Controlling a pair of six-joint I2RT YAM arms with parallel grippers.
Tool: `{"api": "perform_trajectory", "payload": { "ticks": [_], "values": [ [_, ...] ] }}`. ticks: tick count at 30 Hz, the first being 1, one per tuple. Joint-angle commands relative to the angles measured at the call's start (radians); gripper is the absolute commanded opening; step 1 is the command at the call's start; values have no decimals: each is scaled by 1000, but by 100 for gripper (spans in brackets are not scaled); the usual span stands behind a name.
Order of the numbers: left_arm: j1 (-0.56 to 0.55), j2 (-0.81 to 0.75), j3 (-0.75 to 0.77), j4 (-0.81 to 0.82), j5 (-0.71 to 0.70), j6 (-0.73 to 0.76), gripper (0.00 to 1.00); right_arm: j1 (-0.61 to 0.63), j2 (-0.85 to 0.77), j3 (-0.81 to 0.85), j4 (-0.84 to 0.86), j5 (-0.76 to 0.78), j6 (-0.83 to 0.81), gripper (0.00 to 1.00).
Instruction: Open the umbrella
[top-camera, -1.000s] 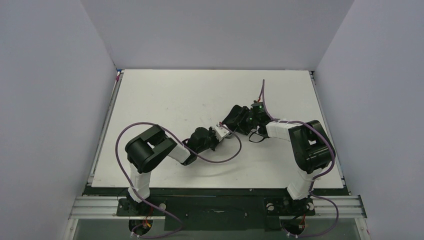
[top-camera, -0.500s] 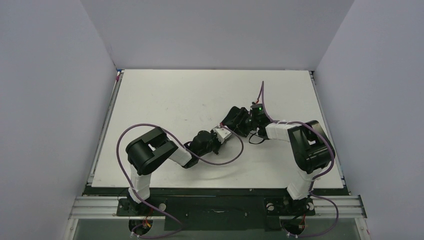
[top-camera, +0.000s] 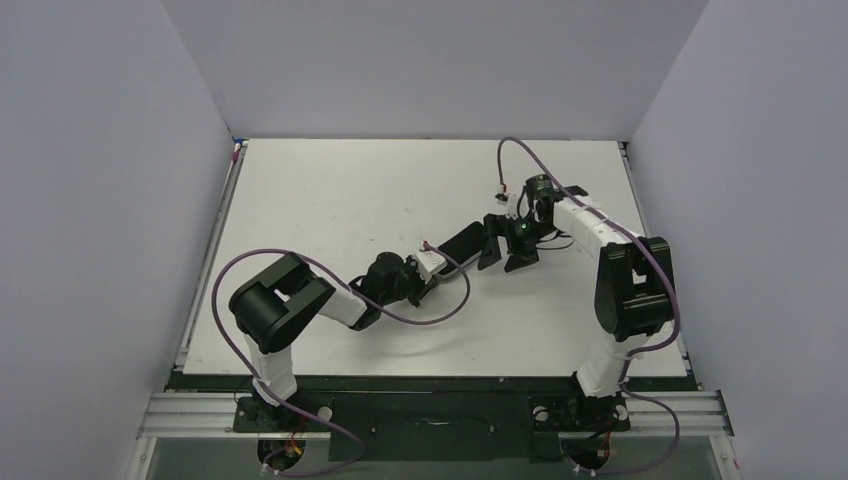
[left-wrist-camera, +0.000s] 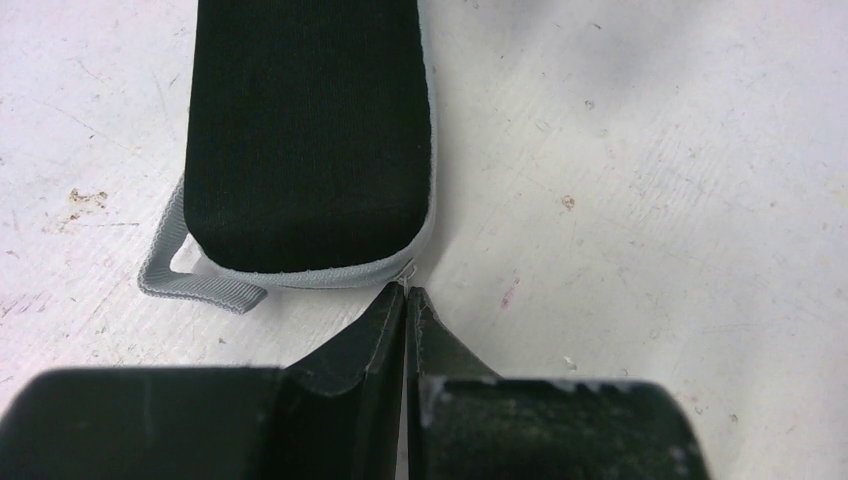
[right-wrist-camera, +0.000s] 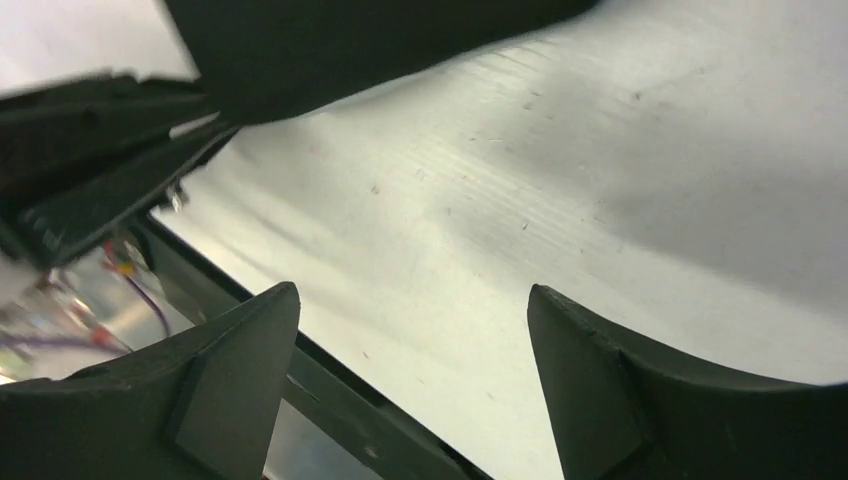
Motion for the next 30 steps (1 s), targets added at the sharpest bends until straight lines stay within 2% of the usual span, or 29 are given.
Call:
{"api": "perform_trajectory", "payload": {
  "ticks": [1,4,8,11,16,24,28,30],
  "values": [
    [14,-19,3,-87,63,47,0,0,8,235,-332,-40,-537,79],
    [18,-16,10,-97,88,66,0,12,93,436,-339,2,-715,80],
    [18,-6,28,-103,102,69,0,44,264,718,-452,-3,-944,82],
    [19,0,33,-106,107,77,0,85,354,824,-521,-4,-1104,85],
    [22,2,37,-115,108,83,0,183,401,836,-537,67,-1351,88],
    [33,-5,29,-114,104,83,0,231,491,867,-613,135,-1450,86],
    [45,-11,17,-107,92,74,0,234,509,844,-679,160,-1437,77],
    [46,-13,10,-100,85,73,0,233,500,787,-677,158,-1394,63]
  ]
}}
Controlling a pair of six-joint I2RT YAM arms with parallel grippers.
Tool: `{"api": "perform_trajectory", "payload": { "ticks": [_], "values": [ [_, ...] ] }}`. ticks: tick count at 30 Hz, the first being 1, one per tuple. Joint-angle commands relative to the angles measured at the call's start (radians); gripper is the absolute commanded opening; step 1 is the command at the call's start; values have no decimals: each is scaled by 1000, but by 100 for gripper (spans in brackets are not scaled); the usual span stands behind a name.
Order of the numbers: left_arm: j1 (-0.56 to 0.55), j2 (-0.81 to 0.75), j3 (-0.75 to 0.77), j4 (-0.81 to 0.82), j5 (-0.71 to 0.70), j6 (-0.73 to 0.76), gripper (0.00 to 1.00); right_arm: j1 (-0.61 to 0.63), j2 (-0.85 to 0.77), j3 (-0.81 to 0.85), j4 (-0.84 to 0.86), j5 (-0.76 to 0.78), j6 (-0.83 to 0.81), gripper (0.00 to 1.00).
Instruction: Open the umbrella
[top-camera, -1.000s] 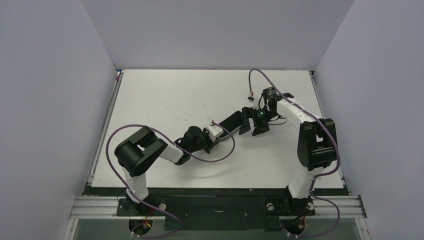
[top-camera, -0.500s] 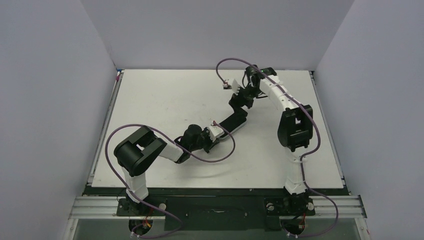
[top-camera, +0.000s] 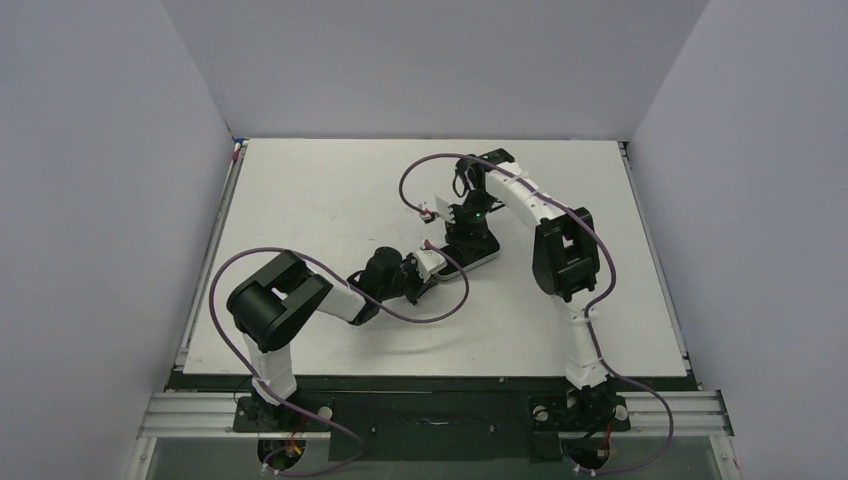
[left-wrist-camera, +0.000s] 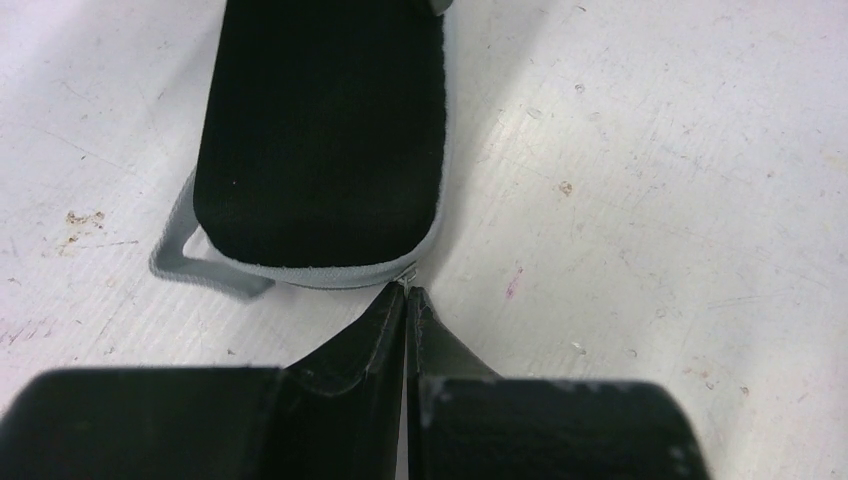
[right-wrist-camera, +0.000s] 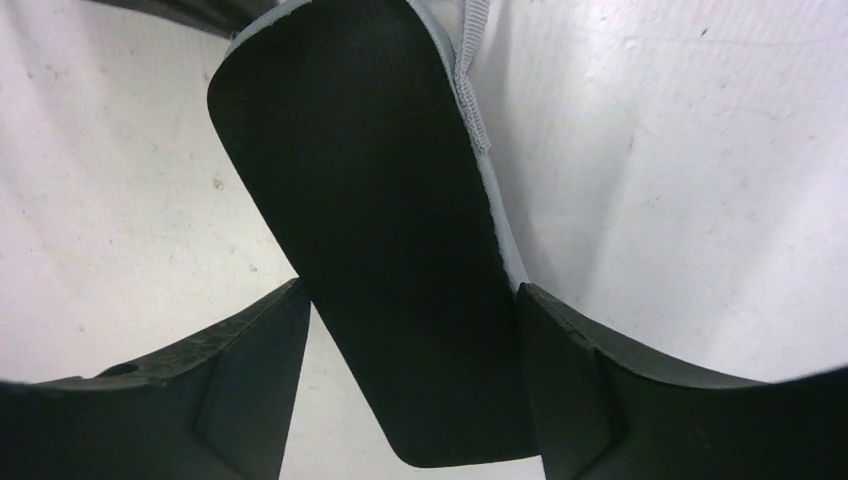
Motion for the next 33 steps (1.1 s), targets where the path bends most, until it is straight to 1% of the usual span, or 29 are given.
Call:
{"api": "perform_trajectory", "payload": {
  "ticks": [1,2,3,4,5,6,7,8,9,10,12,16,20,22,25,29,33],
  "values": [
    [13,-9,-17,-40,-12,-4,0,-10,-11,-67,-81,25,38,59],
    [13,-9,-18,-38,-13,-4,0,-9,-26,-107,-60,17,61,52],
    [11,-9,-18,-36,-15,-5,0,-10,-35,-128,-43,14,102,48],
    [9,-10,-18,-36,-15,-8,0,-10,-52,-169,-7,8,122,41],
    [6,-10,-20,-36,-14,-11,0,-10,-61,-187,10,5,158,38],
    [3,-14,-24,-34,-14,-11,0,-10,-75,-219,49,3,178,32],
    [-5,-16,-27,-31,-14,-7,0,-12,-80,-232,63,-1,213,29],
    [-11,-20,-33,-28,-15,0,0,-16,-85,-251,94,-2,244,22],
    [-23,-25,-37,-27,-15,1,0,-18,-85,-257,113,-4,263,18],
    [-35,-27,-45,-22,-19,1,0,-23,-85,-266,122,-4,304,10],
    [-58,-34,-54,-17,-29,-7,0,-33,-81,-275,144,-11,358,4],
    [-93,-38,-63,-4,-40,-35,0,-41,-105,-319,214,-19,447,0],
    [-122,-31,-48,-2,-55,-59,0,-39,-142,-374,269,-32,516,0],
    [-124,-16,-26,-7,-75,-96,0,-35,-168,-413,310,-40,558,0],
    [-118,0,5,-13,-87,-141,0,-24,-236,-496,411,-32,627,0],
    [-118,-17,5,-4,-53,-148,0,0,-315,-602,547,30,731,0],
    [-122,-59,-27,1,-17,-82,0,21,-389,-698,658,151,745,0]
  ]
}}
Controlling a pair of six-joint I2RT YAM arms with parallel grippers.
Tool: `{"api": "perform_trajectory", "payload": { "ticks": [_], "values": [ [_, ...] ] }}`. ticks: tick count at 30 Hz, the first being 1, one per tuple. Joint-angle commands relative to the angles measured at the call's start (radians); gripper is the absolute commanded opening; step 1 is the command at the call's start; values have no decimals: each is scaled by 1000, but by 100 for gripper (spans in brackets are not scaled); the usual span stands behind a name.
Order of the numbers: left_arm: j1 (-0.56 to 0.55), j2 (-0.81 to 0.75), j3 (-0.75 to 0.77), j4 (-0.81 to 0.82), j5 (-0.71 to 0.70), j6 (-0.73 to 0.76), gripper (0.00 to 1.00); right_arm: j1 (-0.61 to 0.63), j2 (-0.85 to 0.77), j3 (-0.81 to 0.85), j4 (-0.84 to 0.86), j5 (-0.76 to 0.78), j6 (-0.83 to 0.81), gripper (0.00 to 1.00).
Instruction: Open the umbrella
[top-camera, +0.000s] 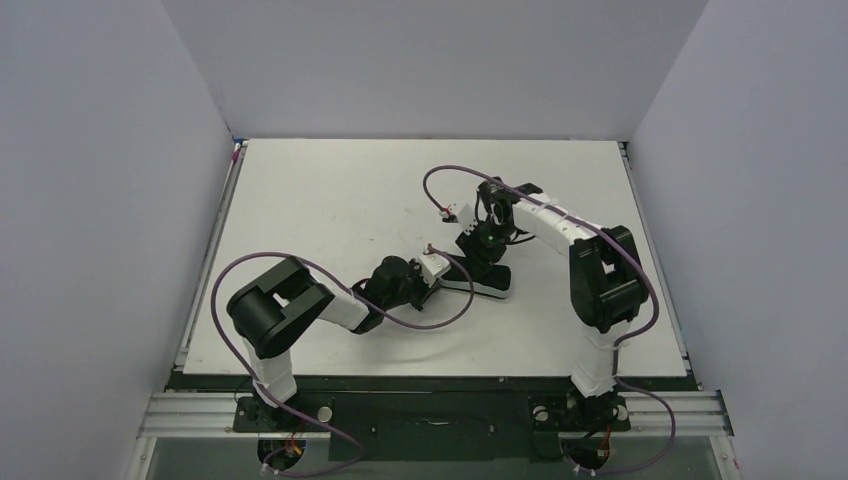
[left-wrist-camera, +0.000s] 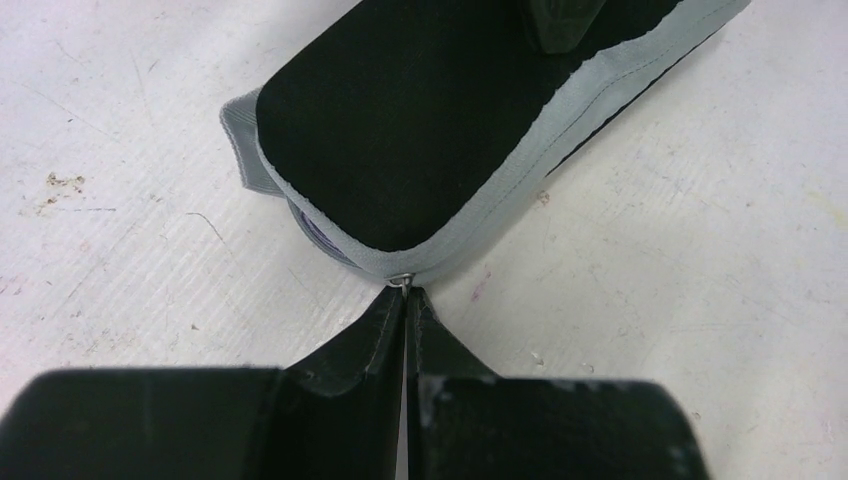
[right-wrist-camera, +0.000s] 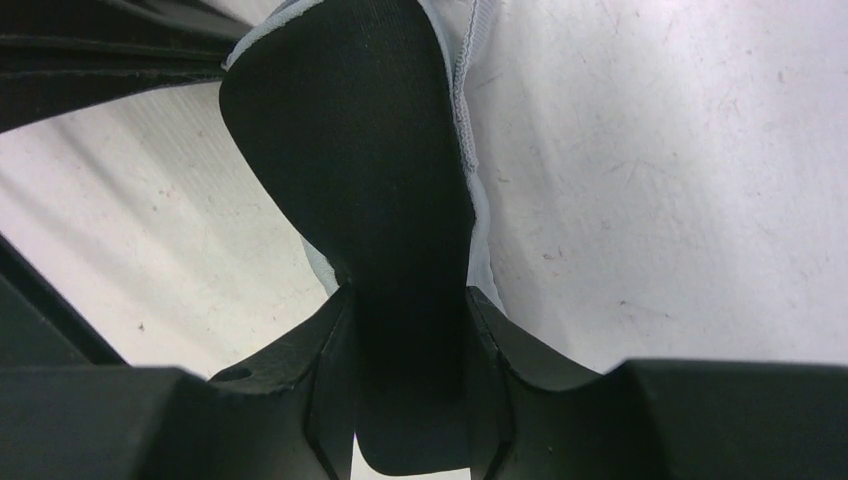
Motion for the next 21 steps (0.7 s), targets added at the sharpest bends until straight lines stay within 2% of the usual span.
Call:
{"api": "perform_trajectory", "payload": {
  "ticks": [1,6,13,21],
  "values": [
    [-38,-43,-7,-7,135,38,0,51,-45,-114,276,155,94,0],
    [-41,-25,-4,-21,142,69,0,73,-73,-148,320,224,174,0],
    [-55,73,78,-11,88,12,0,90,-69,-156,365,187,392,0],
    [-103,110,103,11,102,37,0,97,-30,-140,415,184,557,0]
  ]
}}
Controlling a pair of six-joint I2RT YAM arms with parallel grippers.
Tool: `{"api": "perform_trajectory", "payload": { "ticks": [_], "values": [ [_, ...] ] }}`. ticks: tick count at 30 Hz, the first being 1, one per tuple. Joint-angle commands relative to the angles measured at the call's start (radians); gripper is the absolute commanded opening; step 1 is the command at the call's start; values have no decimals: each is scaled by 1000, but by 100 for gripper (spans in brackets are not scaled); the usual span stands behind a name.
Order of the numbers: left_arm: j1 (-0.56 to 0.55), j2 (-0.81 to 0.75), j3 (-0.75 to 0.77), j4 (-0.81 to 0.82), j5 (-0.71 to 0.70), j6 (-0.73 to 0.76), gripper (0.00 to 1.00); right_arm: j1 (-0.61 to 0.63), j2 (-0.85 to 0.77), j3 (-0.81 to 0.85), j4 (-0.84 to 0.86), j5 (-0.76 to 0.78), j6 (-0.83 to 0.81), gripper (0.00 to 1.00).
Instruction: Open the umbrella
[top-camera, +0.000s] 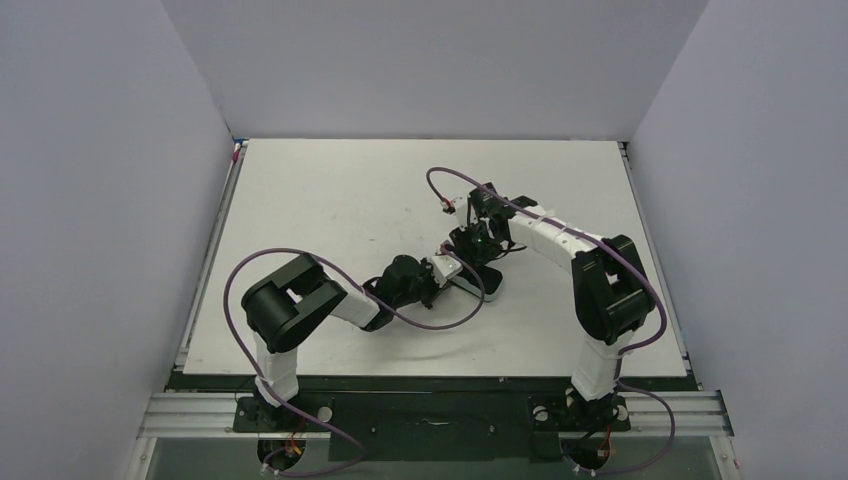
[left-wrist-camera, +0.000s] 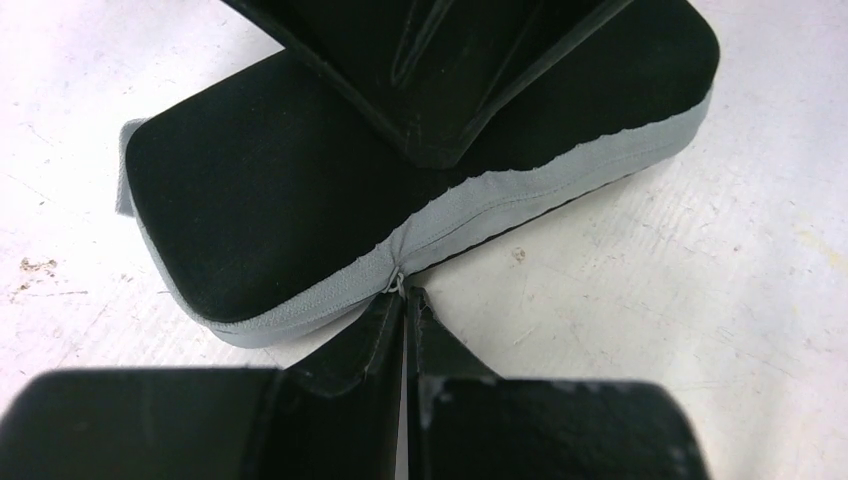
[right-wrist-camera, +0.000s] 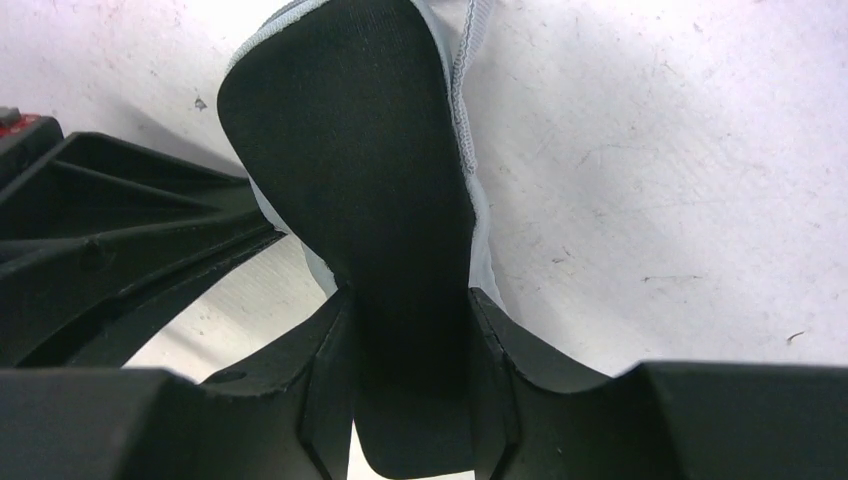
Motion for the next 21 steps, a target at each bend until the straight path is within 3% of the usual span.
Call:
{"api": "perform_trajectory", "payload": {
  "ticks": [1,8,10,13,15,21],
  "values": [
    [-74,44,33,-8,92,-7,0,20,71,3,189,17,163,0],
    [-103,47,29,-5,92,-19,0,19,91,25,215,10,246,0],
    [-98,37,19,-7,74,-21,0,17,92,35,176,-29,218,8],
    [-48,31,11,-21,54,-40,0,3,85,42,109,-96,125,36],
    [-14,33,11,-26,53,-33,0,-14,85,52,61,-151,71,50],
    [48,50,25,-36,82,35,0,-32,165,195,-58,-236,24,62]
  ]
}}
